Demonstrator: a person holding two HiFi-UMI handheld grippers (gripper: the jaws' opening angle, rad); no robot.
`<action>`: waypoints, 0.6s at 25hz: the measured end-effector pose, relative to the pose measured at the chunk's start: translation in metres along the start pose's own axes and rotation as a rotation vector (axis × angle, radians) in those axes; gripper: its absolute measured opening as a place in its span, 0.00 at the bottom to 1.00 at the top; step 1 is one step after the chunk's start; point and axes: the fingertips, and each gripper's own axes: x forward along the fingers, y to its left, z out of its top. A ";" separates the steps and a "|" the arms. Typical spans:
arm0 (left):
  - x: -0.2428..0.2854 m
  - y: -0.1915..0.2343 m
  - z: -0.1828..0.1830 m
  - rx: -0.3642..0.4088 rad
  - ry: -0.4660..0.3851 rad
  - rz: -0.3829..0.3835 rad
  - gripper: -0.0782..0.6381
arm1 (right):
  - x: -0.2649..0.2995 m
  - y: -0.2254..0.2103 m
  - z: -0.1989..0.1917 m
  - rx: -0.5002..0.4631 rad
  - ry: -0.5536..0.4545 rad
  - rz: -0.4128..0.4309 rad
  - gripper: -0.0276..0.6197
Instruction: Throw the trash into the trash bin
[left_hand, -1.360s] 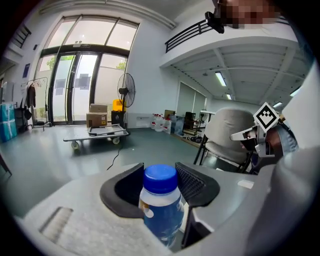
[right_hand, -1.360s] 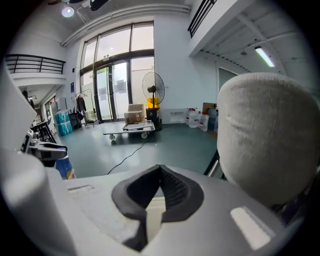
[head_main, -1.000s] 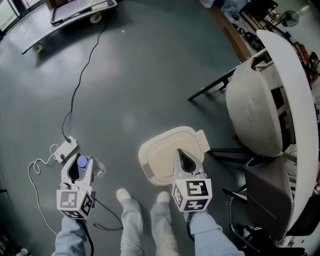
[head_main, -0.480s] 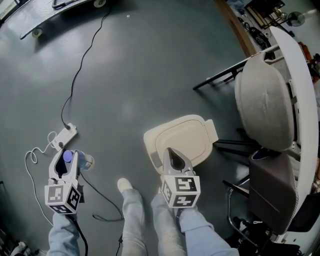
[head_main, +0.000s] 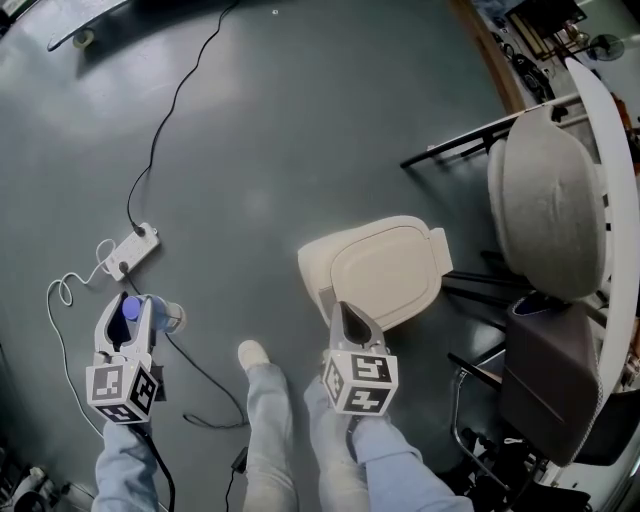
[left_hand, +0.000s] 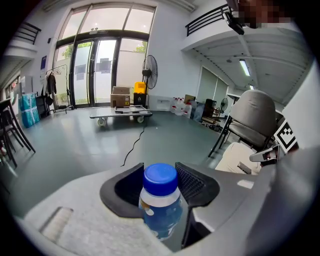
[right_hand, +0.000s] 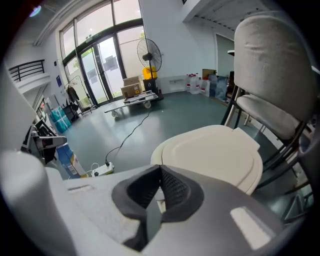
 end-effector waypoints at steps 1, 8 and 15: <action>-0.001 0.001 -0.002 -0.003 0.002 0.001 0.40 | 0.001 0.001 -0.002 0.003 0.004 -0.002 0.05; -0.006 0.011 -0.011 -0.014 0.007 0.003 0.40 | 0.005 0.009 -0.022 0.006 0.042 -0.012 0.05; -0.016 0.027 -0.019 -0.023 0.014 0.020 0.40 | 0.011 0.006 -0.038 0.040 0.093 -0.037 0.05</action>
